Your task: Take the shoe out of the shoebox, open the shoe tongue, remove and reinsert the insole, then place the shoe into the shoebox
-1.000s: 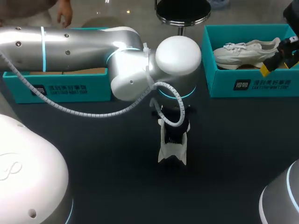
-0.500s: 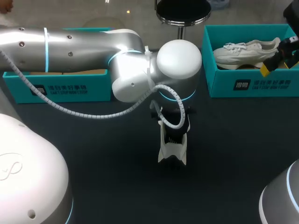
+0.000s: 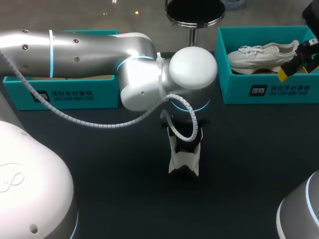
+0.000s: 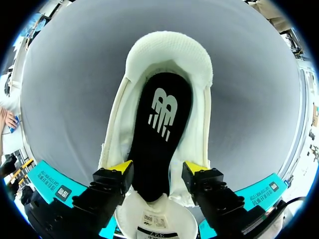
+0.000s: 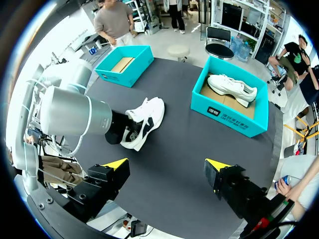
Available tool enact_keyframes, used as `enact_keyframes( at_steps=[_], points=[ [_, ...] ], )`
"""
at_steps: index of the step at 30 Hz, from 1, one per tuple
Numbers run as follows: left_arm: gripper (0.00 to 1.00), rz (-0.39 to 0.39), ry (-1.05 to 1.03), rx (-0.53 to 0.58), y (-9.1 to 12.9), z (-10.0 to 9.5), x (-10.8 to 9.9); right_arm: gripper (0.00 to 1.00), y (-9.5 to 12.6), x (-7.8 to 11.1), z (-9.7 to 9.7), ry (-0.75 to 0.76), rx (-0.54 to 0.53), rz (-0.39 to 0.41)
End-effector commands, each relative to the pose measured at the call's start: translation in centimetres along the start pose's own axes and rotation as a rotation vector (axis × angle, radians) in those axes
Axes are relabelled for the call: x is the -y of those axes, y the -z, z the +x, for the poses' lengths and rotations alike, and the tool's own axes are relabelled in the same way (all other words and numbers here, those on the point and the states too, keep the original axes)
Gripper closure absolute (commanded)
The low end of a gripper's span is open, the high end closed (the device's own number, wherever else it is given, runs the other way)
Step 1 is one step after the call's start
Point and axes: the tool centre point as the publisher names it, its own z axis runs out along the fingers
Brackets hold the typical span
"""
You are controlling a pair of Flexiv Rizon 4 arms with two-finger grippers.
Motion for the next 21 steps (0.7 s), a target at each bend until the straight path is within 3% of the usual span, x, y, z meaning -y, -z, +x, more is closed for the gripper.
enact_keyframes(
  at_steps=[1,21],
  points=[
    [0.0,-0.004,-0.002,0.002,-0.1,0.2,0.3,0.0,-0.1,-0.2,-0.1,0.0,-0.001,0.005],
    [0.0,-0.034,-0.003,0.018,1.2,-0.2,-0.3,0.0,-0.1,-0.2,-0.1,0.0,-0.001,0.005]
  ],
)
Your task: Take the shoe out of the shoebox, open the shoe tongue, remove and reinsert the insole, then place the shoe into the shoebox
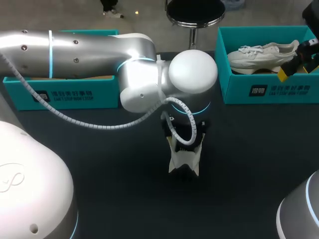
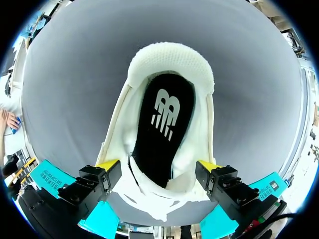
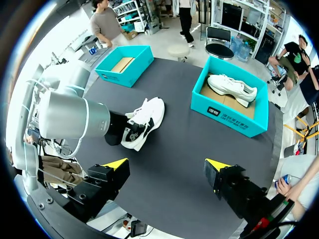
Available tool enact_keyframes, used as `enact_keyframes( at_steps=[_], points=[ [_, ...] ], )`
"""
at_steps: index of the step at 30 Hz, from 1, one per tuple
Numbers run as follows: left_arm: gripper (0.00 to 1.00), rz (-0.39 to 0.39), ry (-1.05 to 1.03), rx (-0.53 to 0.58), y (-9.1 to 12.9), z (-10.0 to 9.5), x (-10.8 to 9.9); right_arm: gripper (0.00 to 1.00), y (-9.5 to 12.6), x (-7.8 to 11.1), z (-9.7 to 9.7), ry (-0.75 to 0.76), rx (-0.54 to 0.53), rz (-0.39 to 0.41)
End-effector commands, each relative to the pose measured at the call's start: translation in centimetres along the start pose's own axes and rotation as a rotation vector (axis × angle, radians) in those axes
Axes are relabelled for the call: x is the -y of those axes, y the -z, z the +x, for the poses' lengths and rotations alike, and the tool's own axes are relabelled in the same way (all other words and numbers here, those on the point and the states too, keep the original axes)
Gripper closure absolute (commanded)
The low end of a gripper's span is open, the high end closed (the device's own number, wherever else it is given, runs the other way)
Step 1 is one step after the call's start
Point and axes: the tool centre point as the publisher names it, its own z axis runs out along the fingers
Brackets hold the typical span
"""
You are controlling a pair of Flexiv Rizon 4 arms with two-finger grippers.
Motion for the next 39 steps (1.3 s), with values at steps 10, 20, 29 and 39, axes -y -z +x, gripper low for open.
enact_keyframes(
  at_steps=[10,20,29,39],
  points=[
    [0.0,-0.043,0.01,0.035,3.9,0.2,-2.6,0.0,-0.1,-0.2,-0.1,0.0,-0.001,0.005],
    [0.0,-0.08,0.111,0.098,9.3,-0.2,-9.1,0.0,-0.1,-0.2,-0.1,0.0,-0.001,0.005],
    [1.0,-0.028,0.151,0.115,11.8,0.2,-12.0,0.0,-0.1,-0.2,-0.1,0.0,-0.001,0.005],
    [1.0,0.035,0.102,0.102,9.8,1.1,-9.1,0.0,-0.1,-0.2,-0.1,0.0,-0.001,0.005]
  ],
)
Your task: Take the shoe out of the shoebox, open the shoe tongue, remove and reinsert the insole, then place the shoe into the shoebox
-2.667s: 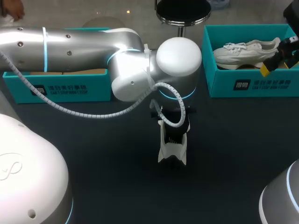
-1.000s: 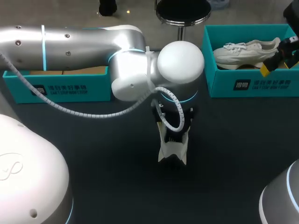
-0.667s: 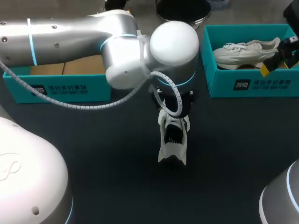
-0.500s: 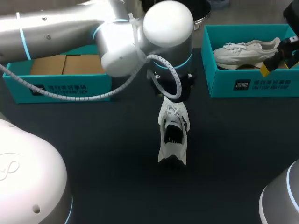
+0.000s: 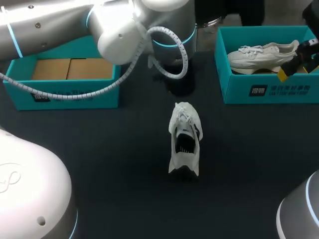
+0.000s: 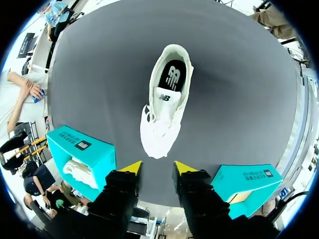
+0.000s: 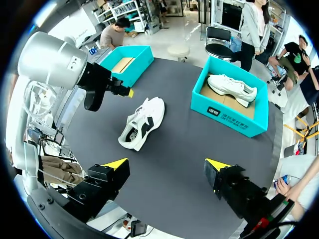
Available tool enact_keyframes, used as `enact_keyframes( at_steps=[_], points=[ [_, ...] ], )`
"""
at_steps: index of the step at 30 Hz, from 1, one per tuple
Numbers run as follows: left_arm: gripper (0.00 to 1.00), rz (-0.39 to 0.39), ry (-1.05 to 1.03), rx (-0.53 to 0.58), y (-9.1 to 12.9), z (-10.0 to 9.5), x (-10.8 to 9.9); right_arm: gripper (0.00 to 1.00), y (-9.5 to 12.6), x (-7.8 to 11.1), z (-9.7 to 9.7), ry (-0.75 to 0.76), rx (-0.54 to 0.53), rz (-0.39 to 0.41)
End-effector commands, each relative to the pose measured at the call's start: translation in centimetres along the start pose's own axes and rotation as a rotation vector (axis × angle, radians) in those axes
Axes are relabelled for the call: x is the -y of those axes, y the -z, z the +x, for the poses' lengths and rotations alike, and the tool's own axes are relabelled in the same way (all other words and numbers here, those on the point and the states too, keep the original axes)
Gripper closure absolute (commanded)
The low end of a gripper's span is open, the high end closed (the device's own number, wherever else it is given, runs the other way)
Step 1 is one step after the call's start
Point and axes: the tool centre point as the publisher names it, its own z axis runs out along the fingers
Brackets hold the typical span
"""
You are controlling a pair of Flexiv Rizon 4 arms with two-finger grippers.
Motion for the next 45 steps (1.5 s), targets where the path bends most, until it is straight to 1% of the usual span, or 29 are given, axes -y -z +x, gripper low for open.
enact_keyframes(
  at_steps=[1,12,16,24,30,37,41,45],
  points=[
    [1.0,0.009,-0.023,0.003,-1.1,0.7,1.2,0.0,-0.1,-0.2,-0.1,0.0,-0.001,0.005],
    [1.0,0.066,-0.082,-0.032,-3.9,1.8,5.2,0.0,-0.1,-0.2,-0.1,0.0,-0.001,0.005],
    [1.0,0.078,-0.096,-0.044,-5.3,2.1,6.7,0.0,-0.1,-0.2,-0.1,0.0,-0.001,0.005],
    [1.0,0.099,-0.094,-0.053,-7.7,2.5,8.8,0.0,-0.1,-0.2,-0.1,0.0,-0.001,0.005],
    [1.0,0.1,-0.095,-0.064,-8.8,2.7,9.5,0.0,-0.1,-0.2,-0.1,0.0,-0.001,0.005],
    [1.0,0.108,-0.096,-0.07,-9.0,2.8,9.8,0.0,-0.1,-0.2,-0.1,0.0,-0.001,0.005],
    [1.0,0.104,-0.075,-0.048,-8.1,2.6,9.2,0.0,-0.1,-0.2,-0.1,0.0,-0.001,0.005],
    [1.0,0.109,-0.008,-0.029,-7.0,2.6,8.8,0.0,-0.1,-0.2,-0.1,0.0,-0.001,0.005]
  ],
)
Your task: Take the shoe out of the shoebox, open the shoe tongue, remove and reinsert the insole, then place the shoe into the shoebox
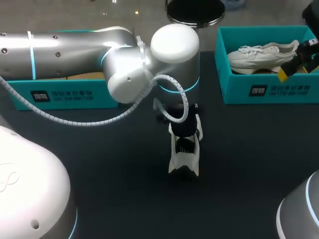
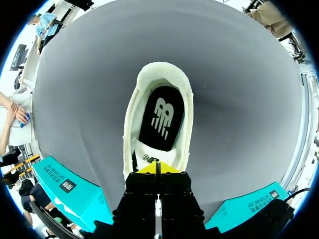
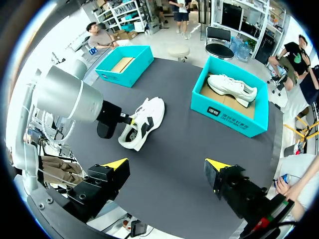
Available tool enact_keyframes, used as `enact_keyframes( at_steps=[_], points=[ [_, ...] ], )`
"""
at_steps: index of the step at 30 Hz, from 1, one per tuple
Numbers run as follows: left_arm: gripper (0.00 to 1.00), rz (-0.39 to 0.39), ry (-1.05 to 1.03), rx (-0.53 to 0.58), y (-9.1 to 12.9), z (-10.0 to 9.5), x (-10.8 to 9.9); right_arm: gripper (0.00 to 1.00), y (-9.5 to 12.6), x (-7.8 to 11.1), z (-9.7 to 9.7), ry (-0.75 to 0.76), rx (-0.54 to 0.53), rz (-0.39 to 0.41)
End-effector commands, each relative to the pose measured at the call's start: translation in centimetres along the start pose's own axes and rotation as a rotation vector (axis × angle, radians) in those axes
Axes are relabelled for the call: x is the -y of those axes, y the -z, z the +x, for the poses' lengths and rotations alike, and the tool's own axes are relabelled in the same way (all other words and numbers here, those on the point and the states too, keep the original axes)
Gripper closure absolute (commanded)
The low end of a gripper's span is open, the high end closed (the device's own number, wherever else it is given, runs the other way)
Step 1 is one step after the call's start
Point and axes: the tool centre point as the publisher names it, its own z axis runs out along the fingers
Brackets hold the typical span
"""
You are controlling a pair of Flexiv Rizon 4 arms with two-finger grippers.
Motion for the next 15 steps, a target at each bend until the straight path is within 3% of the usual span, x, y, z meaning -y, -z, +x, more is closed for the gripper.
enact_keyframes(
  at_steps=[1,11,13,14,15],
  points=[
    [1.0,0.005,0.047,0.021,1.4,0.8,-0.1,0.0,-0.1,-0.2,-0.1,0.0,-0.001,0.005],
    [1.0,0.049,0.407,0.108,3.9,3.7,1.3,0.0,-0.1,-0.2,-0.1,0.0,-0.001,0.005],
    [1.0,0.008,0.483,0.099,4.2,4.2,1.4,0.0,-0.1,-0.2,-0.1,0.0,-0.001,0.005],
    [0.0,0.008,0.483,0.099,4.2,4.2,1.4,0.0,-0.1,-0.2,-0.1,0.0,-0.001,0.005],
    [0.0,0.008,0.483,0.099,4.2,4.2,1.4,0.0,-0.1,-0.2,-0.1,0.0,-0.001,0.005]
  ],
)
